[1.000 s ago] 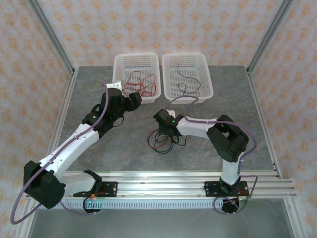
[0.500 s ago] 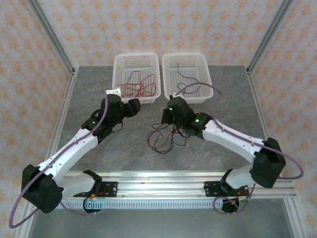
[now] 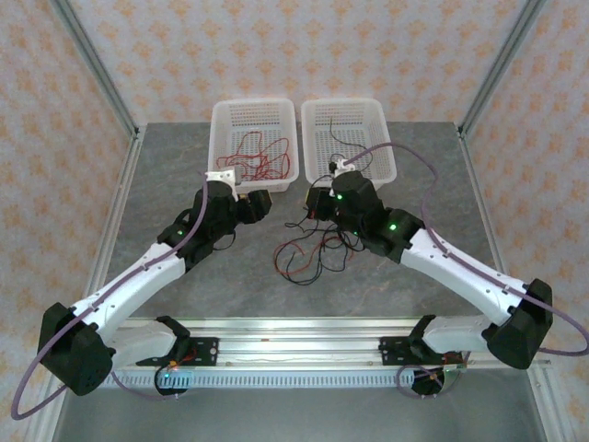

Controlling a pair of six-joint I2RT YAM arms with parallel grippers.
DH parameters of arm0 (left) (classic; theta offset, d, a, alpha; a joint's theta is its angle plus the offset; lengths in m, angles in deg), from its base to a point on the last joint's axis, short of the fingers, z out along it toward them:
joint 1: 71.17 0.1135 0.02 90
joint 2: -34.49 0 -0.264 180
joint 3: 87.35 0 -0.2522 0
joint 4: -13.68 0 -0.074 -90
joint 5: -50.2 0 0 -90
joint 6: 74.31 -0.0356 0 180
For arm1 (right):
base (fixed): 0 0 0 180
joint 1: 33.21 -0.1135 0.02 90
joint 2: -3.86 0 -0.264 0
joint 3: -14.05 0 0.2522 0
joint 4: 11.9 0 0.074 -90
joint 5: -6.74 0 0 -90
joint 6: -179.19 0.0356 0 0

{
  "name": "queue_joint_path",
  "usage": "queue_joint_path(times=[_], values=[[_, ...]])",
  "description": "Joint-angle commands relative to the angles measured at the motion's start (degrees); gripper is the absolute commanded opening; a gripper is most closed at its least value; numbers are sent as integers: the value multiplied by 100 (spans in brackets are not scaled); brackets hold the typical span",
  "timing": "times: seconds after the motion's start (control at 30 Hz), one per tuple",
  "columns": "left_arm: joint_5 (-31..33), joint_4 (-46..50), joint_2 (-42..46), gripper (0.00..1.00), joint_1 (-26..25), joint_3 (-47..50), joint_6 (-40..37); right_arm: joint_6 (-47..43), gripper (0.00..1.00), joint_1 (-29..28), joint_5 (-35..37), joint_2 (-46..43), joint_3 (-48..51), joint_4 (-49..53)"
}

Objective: Untangle the cables

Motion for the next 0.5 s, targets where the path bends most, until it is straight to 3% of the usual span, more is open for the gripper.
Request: queue_joint_path(times=[0.0, 0.47], values=[[-70, -252, 72, 70, -113, 112, -39, -160, 0, -35, 188, -169, -383, 46], [-17, -450, 19, 70, -346, 336, 15, -820, 0, -30, 468, 67, -2136, 357]])
